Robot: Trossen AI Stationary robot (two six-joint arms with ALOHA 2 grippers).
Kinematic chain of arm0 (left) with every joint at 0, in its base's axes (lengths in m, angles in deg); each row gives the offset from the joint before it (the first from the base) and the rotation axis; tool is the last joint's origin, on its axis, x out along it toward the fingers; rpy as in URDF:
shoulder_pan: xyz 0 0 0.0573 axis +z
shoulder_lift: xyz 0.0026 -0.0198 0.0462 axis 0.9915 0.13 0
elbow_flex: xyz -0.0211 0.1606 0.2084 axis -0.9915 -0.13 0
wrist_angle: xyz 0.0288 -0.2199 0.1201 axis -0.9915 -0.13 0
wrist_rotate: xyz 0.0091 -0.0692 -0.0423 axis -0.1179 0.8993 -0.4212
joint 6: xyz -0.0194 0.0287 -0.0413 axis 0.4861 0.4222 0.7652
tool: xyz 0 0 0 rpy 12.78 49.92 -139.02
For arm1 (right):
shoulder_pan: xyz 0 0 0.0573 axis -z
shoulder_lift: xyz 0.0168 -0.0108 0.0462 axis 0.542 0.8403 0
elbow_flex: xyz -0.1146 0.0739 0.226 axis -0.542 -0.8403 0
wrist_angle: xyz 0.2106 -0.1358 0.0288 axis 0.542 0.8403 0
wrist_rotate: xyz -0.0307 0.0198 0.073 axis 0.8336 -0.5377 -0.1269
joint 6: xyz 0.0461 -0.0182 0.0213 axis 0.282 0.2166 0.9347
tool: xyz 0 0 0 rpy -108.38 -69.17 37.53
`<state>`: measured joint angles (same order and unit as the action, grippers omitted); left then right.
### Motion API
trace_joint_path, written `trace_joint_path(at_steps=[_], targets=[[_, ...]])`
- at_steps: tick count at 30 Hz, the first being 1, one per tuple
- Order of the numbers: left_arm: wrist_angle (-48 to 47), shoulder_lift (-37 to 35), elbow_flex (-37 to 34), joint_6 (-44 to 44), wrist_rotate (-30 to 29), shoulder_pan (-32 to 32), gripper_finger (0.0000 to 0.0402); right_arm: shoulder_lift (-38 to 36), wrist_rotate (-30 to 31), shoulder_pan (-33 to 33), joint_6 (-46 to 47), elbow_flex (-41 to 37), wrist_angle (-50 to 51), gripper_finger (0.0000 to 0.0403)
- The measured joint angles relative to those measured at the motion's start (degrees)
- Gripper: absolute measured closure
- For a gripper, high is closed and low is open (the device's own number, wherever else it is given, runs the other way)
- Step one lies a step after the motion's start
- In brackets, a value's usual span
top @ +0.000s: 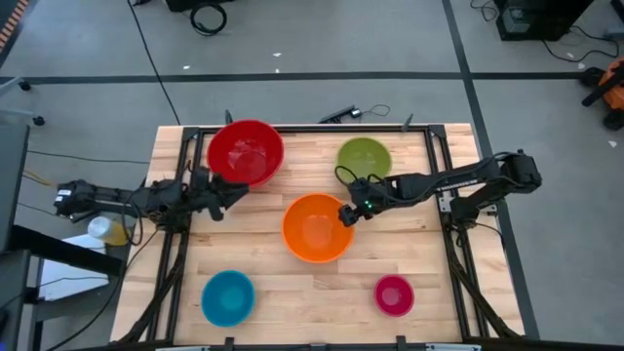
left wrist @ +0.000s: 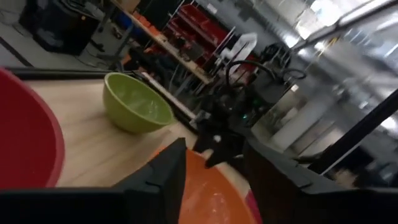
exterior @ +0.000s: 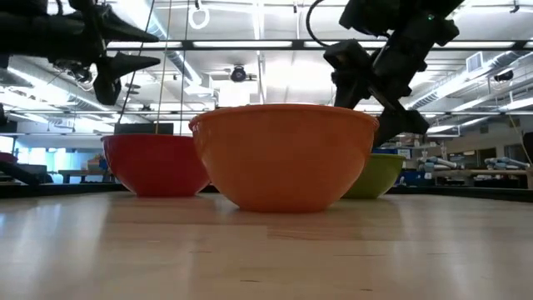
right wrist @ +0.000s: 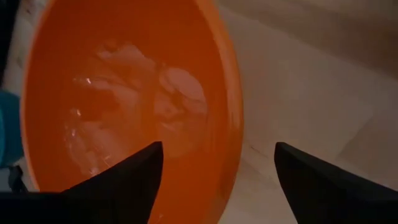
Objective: Nest bowls inside each other
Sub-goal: Stack the orange bowl on the red bowl
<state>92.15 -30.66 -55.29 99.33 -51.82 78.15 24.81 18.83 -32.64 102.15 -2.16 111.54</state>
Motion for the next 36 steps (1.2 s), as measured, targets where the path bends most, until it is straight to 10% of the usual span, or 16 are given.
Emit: trace_joint_path(at_steps=[10, 20, 36], targets=[[-12.0, 5.6, 8.0, -5.6, -0.4, 0.1, 0.0219, 5.0, -2.7, -0.6, 1.5, 0.0, -3.2, 0.0162], [-20.3, 5.9, 14.1, -5.3, -1.5, 1.8, 0.0218, 7.1, -5.0, 0.5, -2.4, 5.8, -8.2, 0.0384], [-40.4, 5.7, 31.1, -10.0, -13.1, 4.8, 0.0219, 32.7, 3.2, 17.8, -25.3, 53.4, -0.6, 0.0387]])
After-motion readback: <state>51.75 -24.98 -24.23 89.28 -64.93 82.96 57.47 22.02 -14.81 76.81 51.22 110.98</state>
